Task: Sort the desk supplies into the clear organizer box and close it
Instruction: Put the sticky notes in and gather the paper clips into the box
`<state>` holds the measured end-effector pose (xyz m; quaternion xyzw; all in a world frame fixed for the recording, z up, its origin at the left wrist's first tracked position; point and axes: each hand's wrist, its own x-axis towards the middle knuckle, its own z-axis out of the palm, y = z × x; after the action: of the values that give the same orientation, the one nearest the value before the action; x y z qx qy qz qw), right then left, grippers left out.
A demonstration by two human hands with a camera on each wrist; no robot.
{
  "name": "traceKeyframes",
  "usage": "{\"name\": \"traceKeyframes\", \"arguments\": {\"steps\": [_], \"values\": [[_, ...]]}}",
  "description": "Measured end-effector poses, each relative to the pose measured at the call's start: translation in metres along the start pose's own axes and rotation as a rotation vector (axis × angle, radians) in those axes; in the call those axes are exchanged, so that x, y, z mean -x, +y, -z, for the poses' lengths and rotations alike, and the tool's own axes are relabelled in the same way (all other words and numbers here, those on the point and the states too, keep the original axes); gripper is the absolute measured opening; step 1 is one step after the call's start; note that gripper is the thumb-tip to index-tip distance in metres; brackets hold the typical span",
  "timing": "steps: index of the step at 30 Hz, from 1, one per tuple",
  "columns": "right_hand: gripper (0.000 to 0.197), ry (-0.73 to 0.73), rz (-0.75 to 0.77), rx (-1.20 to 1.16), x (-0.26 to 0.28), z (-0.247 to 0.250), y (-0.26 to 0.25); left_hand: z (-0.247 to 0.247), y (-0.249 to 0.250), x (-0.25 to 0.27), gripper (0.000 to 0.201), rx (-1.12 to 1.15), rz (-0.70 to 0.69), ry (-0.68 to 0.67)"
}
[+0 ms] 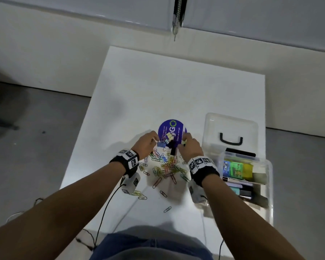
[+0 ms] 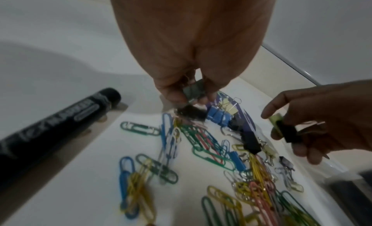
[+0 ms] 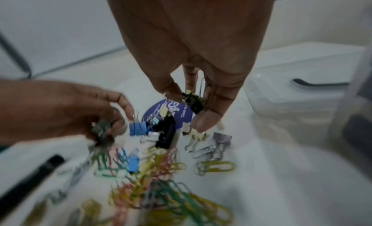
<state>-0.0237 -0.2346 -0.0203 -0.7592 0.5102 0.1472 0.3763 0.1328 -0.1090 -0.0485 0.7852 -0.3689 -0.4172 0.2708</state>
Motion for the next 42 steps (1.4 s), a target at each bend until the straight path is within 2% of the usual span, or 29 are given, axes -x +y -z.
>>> {"name": "traceKeyframes", "arguments": {"steps": [3,5,6,9,13,17,22,26,29,32,34,36,42], "values": [[0.019,0.025,-0.143,-0.322,0.002,0.0,0.001,-0.008,0.006,-0.001,0.01,-0.025,0.033,0.01],[0.012,0.012,-0.246,-0.529,0.006,-0.004,0.002,-0.013,0.014,-0.004,0.021,-0.118,-0.002,0.004],[0.01,0.023,-0.249,-0.544,0.008,-0.007,0.003,-0.015,0.017,-0.005,0.026,-0.196,-0.034,-0.014],[0.025,0.091,-0.11,-0.304,0.01,-0.019,0.002,-0.02,0.023,-0.01,0.016,-0.3,-0.089,-0.028],[0.026,0.054,0.049,-0.051,0.005,-0.039,-0.004,-0.015,0.021,-0.007,0.011,-0.319,-0.042,-0.041],[0.038,-0.006,0.064,0.082,0.001,-0.044,-0.004,-0.008,0.018,0.005,0.011,-0.267,-0.002,0.004],[0.033,-0.023,0.078,0.175,0.009,-0.032,0.0,-0.004,0.02,0.019,0.017,-0.166,-0.001,0.057],[0.028,-0.046,0.084,0.084,0.026,-0.016,0.001,-0.006,0.03,0.038,0.017,-0.078,0.015,0.101],[0.018,0.028,0.09,-0.103,0.046,0.002,0.001,-0.012,0.047,0.052,0.016,0.0,0.02,0.112],[0.011,0.136,0.162,-0.319,0.067,0.028,0.012,-0.024,0.067,0.065,0.016,0.062,-0.036,0.104],[0.005,0.173,0.2,-0.414,0.083,0.049,0.031,-0.037,0.087,0.075,0.017,0.094,-0.054,0.059],[0.007,0.224,0.192,-0.445,0.098,0.07,0.062,-0.053,0.112,0.086,0.019,0.147,-0.082,-0.029],[0.009,0.386,0.101,-0.513,0.147,0.093,0.149,-0.109,0.17,0.108,0.026,0.136,-0.191,-0.306]]}}
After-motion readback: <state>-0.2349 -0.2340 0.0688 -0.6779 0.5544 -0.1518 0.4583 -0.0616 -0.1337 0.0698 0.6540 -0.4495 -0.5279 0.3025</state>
